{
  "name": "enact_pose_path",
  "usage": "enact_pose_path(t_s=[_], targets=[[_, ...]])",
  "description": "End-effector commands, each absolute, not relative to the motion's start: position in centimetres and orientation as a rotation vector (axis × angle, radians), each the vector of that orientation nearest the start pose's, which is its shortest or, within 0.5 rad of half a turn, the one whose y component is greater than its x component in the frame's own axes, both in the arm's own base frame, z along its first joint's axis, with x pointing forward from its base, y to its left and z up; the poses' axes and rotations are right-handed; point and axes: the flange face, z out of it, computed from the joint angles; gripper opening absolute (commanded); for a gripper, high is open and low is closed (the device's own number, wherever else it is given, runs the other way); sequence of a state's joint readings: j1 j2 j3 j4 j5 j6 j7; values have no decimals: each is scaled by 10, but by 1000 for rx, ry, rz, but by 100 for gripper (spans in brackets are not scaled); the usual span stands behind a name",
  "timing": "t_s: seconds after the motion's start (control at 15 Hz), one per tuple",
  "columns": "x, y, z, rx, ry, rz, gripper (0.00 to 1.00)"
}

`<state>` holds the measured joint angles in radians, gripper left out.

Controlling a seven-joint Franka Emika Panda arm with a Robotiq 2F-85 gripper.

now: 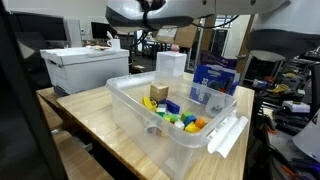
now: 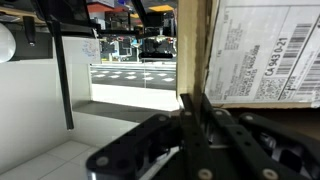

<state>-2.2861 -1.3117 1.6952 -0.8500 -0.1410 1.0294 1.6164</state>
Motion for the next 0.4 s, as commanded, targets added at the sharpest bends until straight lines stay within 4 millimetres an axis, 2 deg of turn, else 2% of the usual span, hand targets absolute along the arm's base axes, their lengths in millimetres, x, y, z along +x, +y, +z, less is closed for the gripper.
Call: enact_pose_path(t_s=[0.0, 0.33], targets=[[667, 127, 440, 862, -1575, 795, 10], [667, 127, 440, 861, -1575, 795, 10]])
